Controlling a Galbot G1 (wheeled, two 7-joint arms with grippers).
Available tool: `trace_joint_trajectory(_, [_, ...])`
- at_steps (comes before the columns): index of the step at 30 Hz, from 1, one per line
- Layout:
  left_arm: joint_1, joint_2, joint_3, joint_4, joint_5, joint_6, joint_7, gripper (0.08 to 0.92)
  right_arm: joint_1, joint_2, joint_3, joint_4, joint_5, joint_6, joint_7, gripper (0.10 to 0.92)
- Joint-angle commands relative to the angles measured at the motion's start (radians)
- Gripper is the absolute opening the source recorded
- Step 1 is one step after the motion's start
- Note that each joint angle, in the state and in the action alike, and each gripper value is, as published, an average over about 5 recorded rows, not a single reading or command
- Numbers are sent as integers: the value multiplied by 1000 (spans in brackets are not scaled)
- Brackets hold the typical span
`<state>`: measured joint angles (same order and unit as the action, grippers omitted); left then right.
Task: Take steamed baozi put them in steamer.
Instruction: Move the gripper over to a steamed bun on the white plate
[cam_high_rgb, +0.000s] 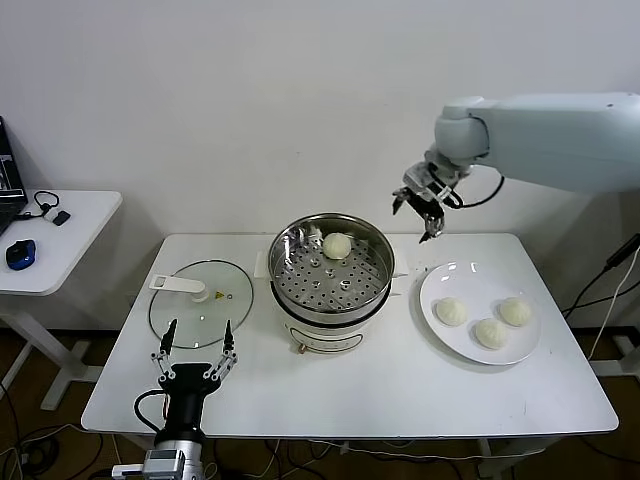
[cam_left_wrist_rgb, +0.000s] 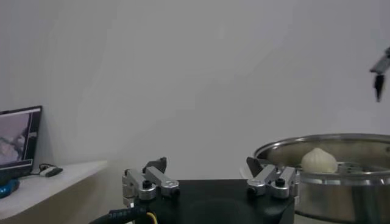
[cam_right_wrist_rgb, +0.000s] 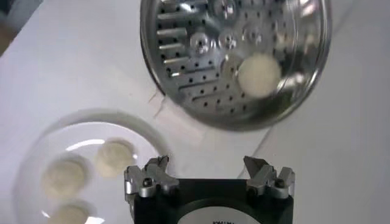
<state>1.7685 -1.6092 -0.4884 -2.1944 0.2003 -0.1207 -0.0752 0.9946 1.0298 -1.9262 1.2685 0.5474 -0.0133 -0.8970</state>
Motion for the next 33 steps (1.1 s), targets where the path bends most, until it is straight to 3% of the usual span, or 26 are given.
trace_joint_trajectory(1, [0,11,-2,3,-2,-1,0,823,-37,-167,-42,94,94,-355,-6,823])
trace_joint_trajectory(15, [18,9,-18,9,5,-1,1,823,-305,-268,136,-53,-9,-281,-104,823])
trace_joint_trajectory(33, [13,7,-29,40,14,1,3,823,-600,-211,396,-270,-150,-218,-79,823])
